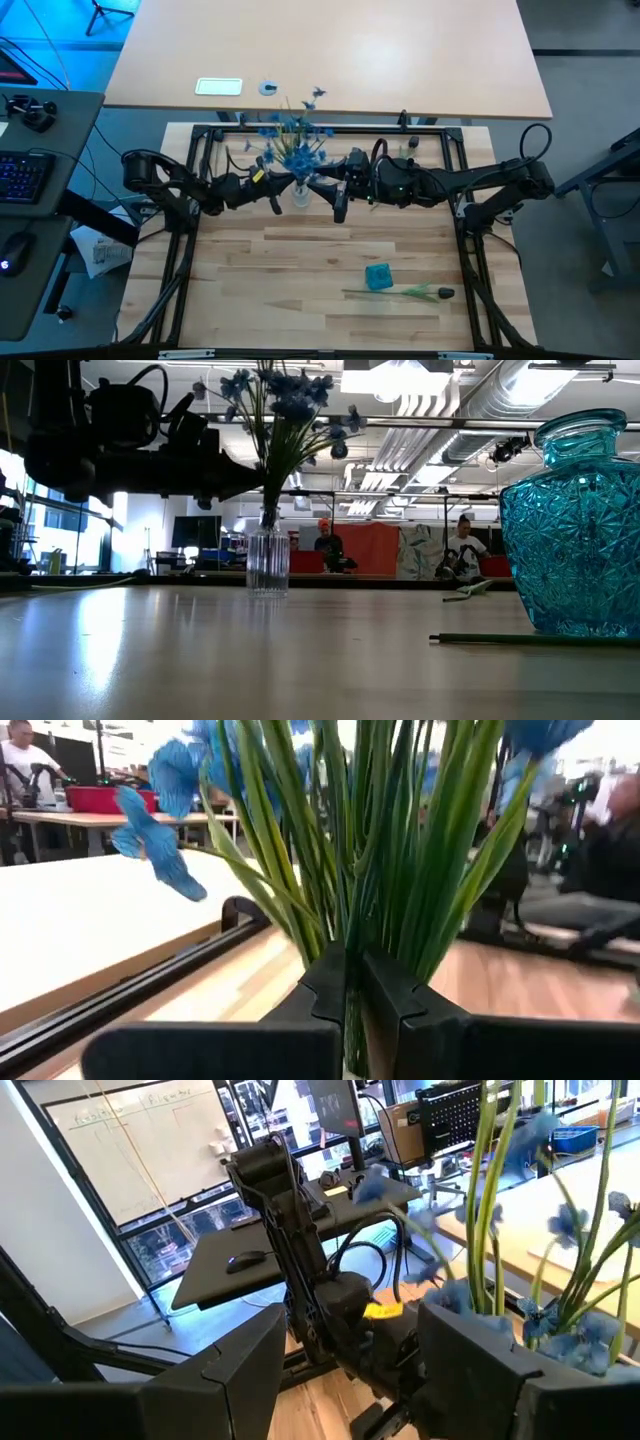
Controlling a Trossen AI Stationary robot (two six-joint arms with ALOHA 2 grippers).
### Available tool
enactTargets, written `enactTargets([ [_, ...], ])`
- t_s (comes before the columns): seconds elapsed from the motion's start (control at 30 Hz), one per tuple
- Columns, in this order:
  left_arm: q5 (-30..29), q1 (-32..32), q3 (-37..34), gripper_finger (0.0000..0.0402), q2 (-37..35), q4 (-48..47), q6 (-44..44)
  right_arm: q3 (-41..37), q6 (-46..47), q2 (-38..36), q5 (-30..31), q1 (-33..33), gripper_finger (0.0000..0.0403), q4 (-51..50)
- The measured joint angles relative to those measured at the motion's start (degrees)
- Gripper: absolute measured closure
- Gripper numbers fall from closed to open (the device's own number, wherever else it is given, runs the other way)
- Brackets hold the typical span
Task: Sort flowers into vase by color
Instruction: Put the light blue flowers into the transparent vase
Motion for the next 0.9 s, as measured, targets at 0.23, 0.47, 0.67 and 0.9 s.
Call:
enactTargets([
  [0.23,0.13,0.02,0.03,0.0401,-0.03,-3.73,0.60,0.00,-1.41,0.00,0.00,-0.19,0.0181,-0.27],
  [0.47,0.14,-0.01,0.07,0.0401,-0.09,-7.13,0.56,0.00,-1.38,-0.02,0.00,-0.39,0.0181,-2.12],
  [0.67,0.03,-0.02,0.07,0.0391,-0.07,-7.40,-0.75,0.00,-1.38,-0.02,-0.02,-0.39,0.0181,-2.15],
  [0.9,-0.21,-0.02,0.00,0.0340,-0.02,-9.01,-2.69,0.00,-1.38,-0.02,-0.07,-0.37,0.0181,-2.15],
])
